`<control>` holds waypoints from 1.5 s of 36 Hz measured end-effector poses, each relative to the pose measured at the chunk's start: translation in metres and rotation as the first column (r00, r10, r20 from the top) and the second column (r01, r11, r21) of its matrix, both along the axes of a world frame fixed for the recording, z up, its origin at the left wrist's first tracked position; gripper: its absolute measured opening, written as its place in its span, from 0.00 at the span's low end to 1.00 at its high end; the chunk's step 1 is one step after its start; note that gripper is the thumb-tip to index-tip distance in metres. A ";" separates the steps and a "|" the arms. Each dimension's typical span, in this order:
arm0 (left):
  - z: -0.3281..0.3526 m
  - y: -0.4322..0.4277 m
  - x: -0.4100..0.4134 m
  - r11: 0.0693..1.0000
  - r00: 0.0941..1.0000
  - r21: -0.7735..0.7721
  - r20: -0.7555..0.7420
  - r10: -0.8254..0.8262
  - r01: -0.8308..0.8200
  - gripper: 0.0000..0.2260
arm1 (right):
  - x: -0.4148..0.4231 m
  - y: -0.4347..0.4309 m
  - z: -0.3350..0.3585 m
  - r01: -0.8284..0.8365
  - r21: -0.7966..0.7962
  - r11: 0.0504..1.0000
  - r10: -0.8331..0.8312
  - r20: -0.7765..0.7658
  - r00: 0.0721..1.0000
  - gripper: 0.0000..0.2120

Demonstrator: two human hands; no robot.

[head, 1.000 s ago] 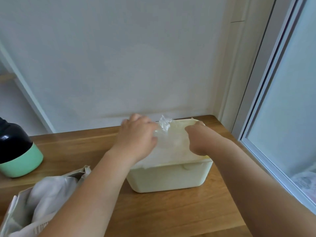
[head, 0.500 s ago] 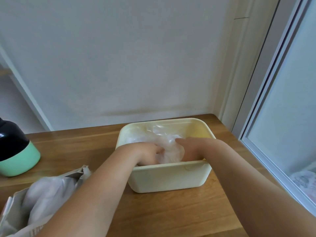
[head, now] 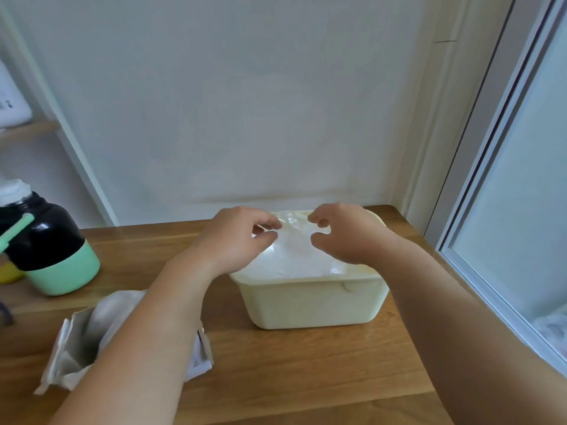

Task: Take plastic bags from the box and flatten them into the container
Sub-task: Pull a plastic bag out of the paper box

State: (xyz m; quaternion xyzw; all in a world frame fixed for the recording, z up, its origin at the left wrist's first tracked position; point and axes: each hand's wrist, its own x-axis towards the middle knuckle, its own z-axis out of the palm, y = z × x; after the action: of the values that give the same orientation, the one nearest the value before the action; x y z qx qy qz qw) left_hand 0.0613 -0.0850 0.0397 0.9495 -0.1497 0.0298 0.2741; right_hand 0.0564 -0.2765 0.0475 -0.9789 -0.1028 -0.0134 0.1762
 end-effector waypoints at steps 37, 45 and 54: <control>-0.052 0.137 -0.091 0.927 0.960 0.256 0.135 0.245 -0.273 0.14 | -0.046 0.160 -0.062 -0.212 0.394 0.894 0.272 -0.103 0.957 0.17; -0.052 0.134 -0.084 0.904 0.977 0.378 0.149 0.151 -0.197 0.16 | -0.045 0.160 -0.065 -0.198 0.448 0.872 0.278 -0.120 0.953 0.16; -0.037 0.136 -0.082 0.825 0.824 -0.469 0.296 0.484 -0.315 0.04 | -0.043 0.156 -0.065 -0.185 0.542 0.820 0.310 -0.149 0.939 0.07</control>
State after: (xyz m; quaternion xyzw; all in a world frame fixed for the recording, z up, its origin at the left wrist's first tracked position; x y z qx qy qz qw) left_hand -0.0205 0.0507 0.0030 0.8556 0.0133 0.3125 0.4125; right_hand 0.0136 -0.1205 -0.0171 -0.8674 -0.2012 0.0961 0.4448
